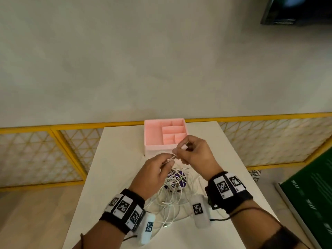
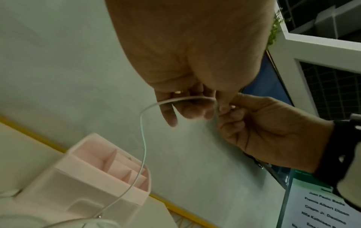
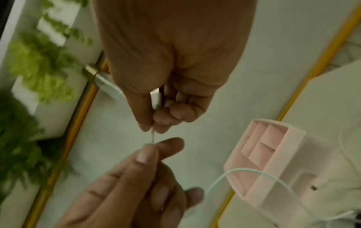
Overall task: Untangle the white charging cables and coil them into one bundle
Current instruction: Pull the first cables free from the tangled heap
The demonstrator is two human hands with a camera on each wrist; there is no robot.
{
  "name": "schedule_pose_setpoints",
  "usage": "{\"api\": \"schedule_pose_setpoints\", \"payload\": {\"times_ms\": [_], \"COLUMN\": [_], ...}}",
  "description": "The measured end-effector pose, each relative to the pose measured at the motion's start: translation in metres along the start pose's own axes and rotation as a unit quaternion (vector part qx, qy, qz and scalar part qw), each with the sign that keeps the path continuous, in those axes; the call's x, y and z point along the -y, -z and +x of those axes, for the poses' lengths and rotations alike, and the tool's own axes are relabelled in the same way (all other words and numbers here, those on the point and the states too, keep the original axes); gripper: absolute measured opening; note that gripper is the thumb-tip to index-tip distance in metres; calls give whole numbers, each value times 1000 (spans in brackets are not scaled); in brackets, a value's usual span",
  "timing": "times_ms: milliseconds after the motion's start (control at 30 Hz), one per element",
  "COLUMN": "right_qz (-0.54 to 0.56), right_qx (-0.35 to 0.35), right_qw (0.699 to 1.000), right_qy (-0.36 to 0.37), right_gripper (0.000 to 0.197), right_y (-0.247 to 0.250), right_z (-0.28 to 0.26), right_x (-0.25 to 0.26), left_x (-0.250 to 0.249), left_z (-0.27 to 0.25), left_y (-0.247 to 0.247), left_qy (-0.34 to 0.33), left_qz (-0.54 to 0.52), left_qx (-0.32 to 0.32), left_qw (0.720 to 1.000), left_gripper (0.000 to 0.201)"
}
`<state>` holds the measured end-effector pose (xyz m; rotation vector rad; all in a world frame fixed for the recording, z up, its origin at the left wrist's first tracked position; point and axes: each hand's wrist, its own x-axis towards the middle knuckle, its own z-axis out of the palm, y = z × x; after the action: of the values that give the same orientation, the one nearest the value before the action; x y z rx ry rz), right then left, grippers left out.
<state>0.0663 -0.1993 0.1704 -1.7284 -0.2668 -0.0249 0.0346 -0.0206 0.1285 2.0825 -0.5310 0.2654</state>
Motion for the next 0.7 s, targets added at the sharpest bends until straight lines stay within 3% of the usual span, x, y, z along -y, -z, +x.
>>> {"api": "schedule_pose_setpoints", "payload": {"times_ms": [100, 167, 233, 367, 400, 467, 567, 633, 700], "right_qz": [65, 70, 61, -114, -168, -248, -313, -341, -343], "right_qx": [7, 63, 130, 241, 240, 203, 148, 99, 46], "right_qw": [997, 995, 990, 963, 956, 947, 924, 908, 910], "right_qy": [31, 20, -2, -40, -29, -36, -162, -223, -228], "right_gripper": [31, 57, 66, 19, 13, 22, 27, 26, 33], "right_y": [1, -4, -13, -33, -35, -33, -14, 3, 15], "right_z": [1, -2, -7, -20, -23, -26, -30, -30, -21], "right_x": [6, -3, -19, -49, -60, -90, -142, -163, -166], "left_x": [-13, -21, -30, -52, -58, -65, -74, -75, -70], "left_z": [9, 15, 21, 27, 27, 26, 24, 21, 17], "left_y": [-3, -4, 0, 21, 29, 49, 85, 104, 111], "left_qy": [-6, 17, 48, 61, 52, 33, 2, -8, -1], "left_qz": [-63, -136, -233, -407, -425, -446, -462, -445, -408], "left_qx": [-46, -72, -90, -101, -107, -136, -197, -230, -249], "left_qw": [997, 988, 967, 906, 898, 884, 864, 865, 878], "left_gripper": [23, 23, 24, 25, 24, 23, 22, 23, 22]}}
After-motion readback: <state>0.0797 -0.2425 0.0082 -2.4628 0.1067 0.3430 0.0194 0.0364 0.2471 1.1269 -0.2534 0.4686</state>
